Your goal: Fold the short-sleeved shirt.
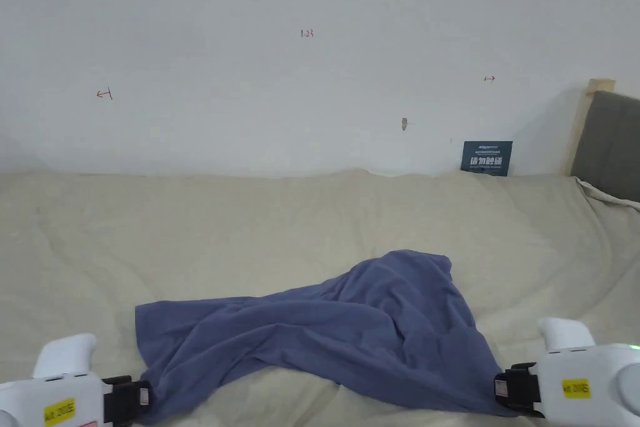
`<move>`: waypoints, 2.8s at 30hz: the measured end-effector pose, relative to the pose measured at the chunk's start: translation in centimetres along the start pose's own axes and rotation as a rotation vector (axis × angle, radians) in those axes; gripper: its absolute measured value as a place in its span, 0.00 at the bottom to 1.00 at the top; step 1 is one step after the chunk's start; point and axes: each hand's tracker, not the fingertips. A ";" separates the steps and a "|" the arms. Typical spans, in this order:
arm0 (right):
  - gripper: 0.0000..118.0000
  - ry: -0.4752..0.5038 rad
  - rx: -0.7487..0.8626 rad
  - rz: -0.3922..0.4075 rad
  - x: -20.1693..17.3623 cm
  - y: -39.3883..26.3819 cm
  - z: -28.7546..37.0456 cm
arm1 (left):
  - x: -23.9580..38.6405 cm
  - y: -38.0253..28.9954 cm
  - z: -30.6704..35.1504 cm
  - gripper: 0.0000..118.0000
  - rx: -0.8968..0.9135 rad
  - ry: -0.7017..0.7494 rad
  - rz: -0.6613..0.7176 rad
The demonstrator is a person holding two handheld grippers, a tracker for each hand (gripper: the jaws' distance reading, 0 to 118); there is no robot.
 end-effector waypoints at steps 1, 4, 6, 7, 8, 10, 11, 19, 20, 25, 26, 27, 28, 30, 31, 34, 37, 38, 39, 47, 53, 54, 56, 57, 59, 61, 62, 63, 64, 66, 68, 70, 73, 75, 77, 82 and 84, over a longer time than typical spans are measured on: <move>0.00 0.040 0.028 -0.026 0.4 0.0 1.2 | -0.3 0.6 0.9 0.00 0.011 0.001 0.000; 0.00 0.119 0.103 -0.049 1.1 0.8 5.5 | -0.3 2.7 4.6 0.00 0.101 0.005 -0.069; 0.00 0.068 0.155 -0.016 1.2 1.5 8.3 | -0.4 3.7 6.6 0.00 0.118 0.016 -0.099; 0.00 0.082 0.154 -0.016 1.5 1.8 9.5 | -0.3 4.0 7.7 0.01 0.122 0.019 -0.102; 0.00 0.099 0.163 -0.021 1.9 1.9 10.7 | -0.6 4.0 8.7 0.00 0.131 0.010 -0.101; 0.00 0.119 0.170 -0.029 2.1 1.4 12.8 | -0.9 3.8 10.2 0.01 0.134 0.001 -0.097; 0.00 0.135 0.164 -0.038 2.5 1.1 13.4 | -1.1 3.4 10.8 0.01 0.133 -0.004 -0.095; 0.00 0.152 -0.078 -0.068 5.7 -4.1 12.9 | -3.0 -2.9 11.9 0.00 -0.034 -0.028 -0.124; 0.00 0.141 -0.119 -0.067 5.9 -4.8 12.1 | -3.1 -3.7 11.5 0.00 -0.066 -0.018 -0.155; 0.00 0.049 -0.315 0.024 6.0 -7.7 6.7 | -4.0 -6.9 8.3 0.00 -0.190 0.082 -0.293; 0.00 0.025 -0.339 0.040 6.2 -8.1 5.8 | -4.2 -7.2 8.0 0.01 -0.206 0.103 -0.317; 0.00 0.007 -0.358 0.051 6.2 -8.3 5.3 | -4.5 -7.3 7.8 0.00 -0.199 0.117 -0.329; 0.01 -0.018 -0.359 0.052 6.2 -8.4 5.0 | -4.6 -7.3 7.8 0.00 -0.201 0.110 -0.331; 0.15 -0.060 -0.352 0.052 6.4 -8.3 5.0 | -4.7 -7.0 8.1 0.05 -0.199 0.113 -0.315; 0.49 -0.077 -0.340 0.037 6.4 -8.2 5.3 | -5.1 -6.7 8.6 0.26 -0.189 0.104 -0.286; 0.76 -0.044 -0.275 -0.060 8.0 -7.4 7.3 | -5.1 -6.0 10.0 1.00 -0.169 0.054 -0.186; 0.76 -0.051 -0.166 -0.079 7.7 -6.4 9.8 | -4.4 -5.7 11.8 0.98 -0.107 0.014 -0.174; 0.76 -0.075 -0.109 -0.051 6.7 -6.4 10.9 | -3.9 -5.6 12.3 0.98 -0.096 0.022 -0.166; 0.76 -0.099 -0.061 -0.022 5.9 -6.2 11.9 | -3.6 -5.6 12.9 0.98 -0.080 0.020 -0.163; 0.41 0.159 0.196 -0.063 -0.7 -7.8 15.9 | 0.4 -7.6 16.8 0.84 0.091 0.078 -0.191; 0.00 0.175 0.155 0.029 -3.8 -8.5 14.5 | 0.5 -7.1 16.9 0.00 0.097 0.095 -0.187; 0.00 0.147 0.160 0.065 -4.7 -8.4 14.3 | 0.3 -6.7 16.6 0.00 0.098 0.103 -0.186; 0.00 0.152 0.158 0.098 -5.2 -8.2 13.9 | 0.0 -5.1 15.3 0.00 -0.026 0.152 -0.182; 0.00 0.166 0.151 0.095 -5.2 -8.0 13.8 | -0.5 -4.3 14.3 0.00 -0.098 0.159 -0.171; 0.00 0.191 0.135 0.092 -6.0 -8.0 13.5 | -2.2 -2.8 11.5 0.00 -0.253 0.137 -0.149; 0.00 0.198 0.118 0.093 -6.0 -8.0 12.9 | -3.9 -2.2 9.1 0.00 -0.339 0.122 -0.107; 0.00 0.194 0.105 0.102 -6.5 -8.1 12.8 | -4.6 -2.1 7.9 0.00 -0.374 0.129 -0.094; 0.00 0.191 0.094 0.109 -6.6 -8.2 12.5 | -4.8 -1.9 7.1 0.00 -0.402 0.133 -0.093; 0.00 0.187 0.085 0.116 -6.6 -8.4 12.2 | -5.2 -1.7 6.2 0.00 -0.409 0.141 -0.096; 0.00 0.180 0.065 0.131 -7.0 -8.8 11.8 | -5.9 -1.3 4.9 0.00 -0.432 0.124 -0.088; 0.00 0.168 0.039 0.149 -7.1 -9.0 11.1 | -5.9 -1.2 3.9 0.00 -0.484 0.119 -0.075; 0.00 0.164 0.023 0.168 -7.4 -9.0 10.6 | -5.8 -1.5 3.0 0.14 -0.503 0.129 -0.121; 0.00 0.163 -0.001 0.186 -7.8 -9.0 9.7 | -5.8 -1.7 2.6 0.41 -0.480 0.141 -0.130; 0.00 0.172 -0.018 0.187 -8.0 -8.9 9.1 | -5.6 -2.0 2.4 1.00 -0.481 0.135 -0.120; 0.00 0.179 -0.029 0.185 -8.2 -9.0 8.6 | -5.4 -1.6 3.7 0.96 -0.461 0.095 -0.097; 0.00 0.187 -0.046 0.176 -8.0 -9.1 7.9 | -4.3 -3.1 3.5 0.56 -0.550 0.065 -0.108; 0.00 0.190 -0.049 0.169 -7.7 -9.4 7.8 | -4.3 -4.6 3.0 0.27 -0.576 0.115 -0.191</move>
